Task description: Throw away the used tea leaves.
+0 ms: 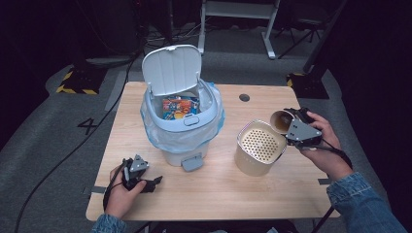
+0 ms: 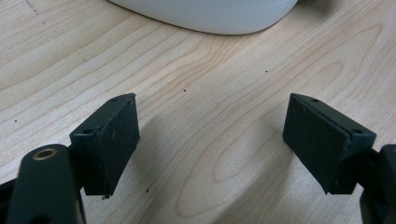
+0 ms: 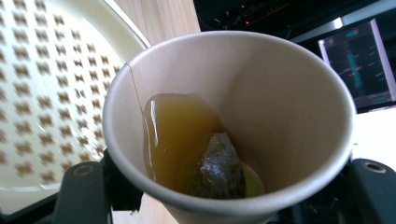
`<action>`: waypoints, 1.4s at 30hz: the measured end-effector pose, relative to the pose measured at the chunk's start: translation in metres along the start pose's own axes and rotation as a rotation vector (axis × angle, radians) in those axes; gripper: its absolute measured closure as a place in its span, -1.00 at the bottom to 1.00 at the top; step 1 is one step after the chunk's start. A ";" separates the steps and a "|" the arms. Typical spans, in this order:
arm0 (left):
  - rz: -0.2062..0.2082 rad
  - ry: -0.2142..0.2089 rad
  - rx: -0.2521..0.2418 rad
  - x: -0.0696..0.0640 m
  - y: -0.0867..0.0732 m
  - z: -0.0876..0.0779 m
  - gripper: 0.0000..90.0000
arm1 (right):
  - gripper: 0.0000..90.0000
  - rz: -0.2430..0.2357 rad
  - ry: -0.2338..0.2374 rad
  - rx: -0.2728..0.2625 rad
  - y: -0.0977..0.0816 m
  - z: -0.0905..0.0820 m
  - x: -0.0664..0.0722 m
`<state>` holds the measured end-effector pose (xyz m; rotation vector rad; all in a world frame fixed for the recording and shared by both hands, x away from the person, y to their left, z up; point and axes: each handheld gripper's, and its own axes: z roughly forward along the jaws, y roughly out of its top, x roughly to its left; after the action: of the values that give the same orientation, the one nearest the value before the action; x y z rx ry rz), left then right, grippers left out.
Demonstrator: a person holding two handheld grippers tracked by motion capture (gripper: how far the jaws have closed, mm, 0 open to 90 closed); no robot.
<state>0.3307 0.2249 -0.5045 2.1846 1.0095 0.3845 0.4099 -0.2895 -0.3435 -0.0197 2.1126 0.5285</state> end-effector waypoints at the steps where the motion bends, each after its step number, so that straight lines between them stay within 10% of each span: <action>1: 0.000 0.000 0.000 0.000 0.000 0.000 -0.58 | -0.30 -0.028 -0.014 0.012 0.001 0.000 0.001; 8: 0.001 0.000 0.000 0.000 0.000 0.000 -0.58 | -0.30 -0.233 -0.086 0.082 0.007 0.003 0.010; 29: 0.001 0.001 -0.001 0.000 0.000 0.000 -0.57 | -0.30 -1.179 -0.507 0.304 0.032 0.005 0.059; 42: 0.001 0.001 -0.001 0.000 0.000 0.000 -0.57 | -0.30 -1.244 -0.552 0.312 0.035 0.003 0.061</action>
<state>0.3305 0.2247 -0.5046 2.1845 1.0085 0.3869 0.3699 -0.2449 -0.3810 -0.8406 1.2643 -0.4949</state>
